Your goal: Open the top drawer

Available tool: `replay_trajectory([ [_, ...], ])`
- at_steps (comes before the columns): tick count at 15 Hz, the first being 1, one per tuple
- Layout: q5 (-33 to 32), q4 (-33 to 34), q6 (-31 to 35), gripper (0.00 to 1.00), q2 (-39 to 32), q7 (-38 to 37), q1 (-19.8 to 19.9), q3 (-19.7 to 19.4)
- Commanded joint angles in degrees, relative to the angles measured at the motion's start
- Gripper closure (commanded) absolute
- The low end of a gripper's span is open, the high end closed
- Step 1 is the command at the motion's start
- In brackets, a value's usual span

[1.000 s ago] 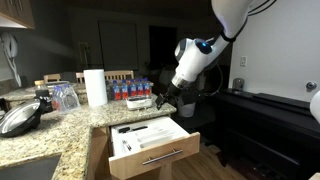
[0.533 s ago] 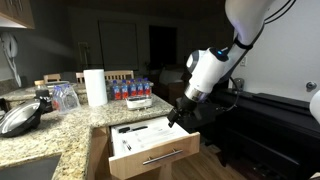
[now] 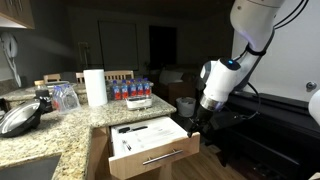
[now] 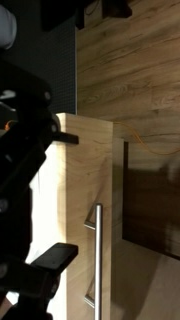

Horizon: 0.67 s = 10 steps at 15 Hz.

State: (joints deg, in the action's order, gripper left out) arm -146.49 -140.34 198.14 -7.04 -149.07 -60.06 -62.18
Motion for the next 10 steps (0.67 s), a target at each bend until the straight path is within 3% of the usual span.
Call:
replay_trajectory([
  [1,0.0,-0.1,0.0,0.0,-3.8,0.0,-5.8,-6.0],
  [2,-0.1,0.0,0.0,0.0,-4.5,0.0,-7.6,-7.9],
  [3,0.0,-0.2,-0.1,0.0,-2.2,0.0,-4.3,-4.6],
  [10,0.0,-0.1,-0.1,0.0,-2.6,0.0,-4.8,-5.0],
])
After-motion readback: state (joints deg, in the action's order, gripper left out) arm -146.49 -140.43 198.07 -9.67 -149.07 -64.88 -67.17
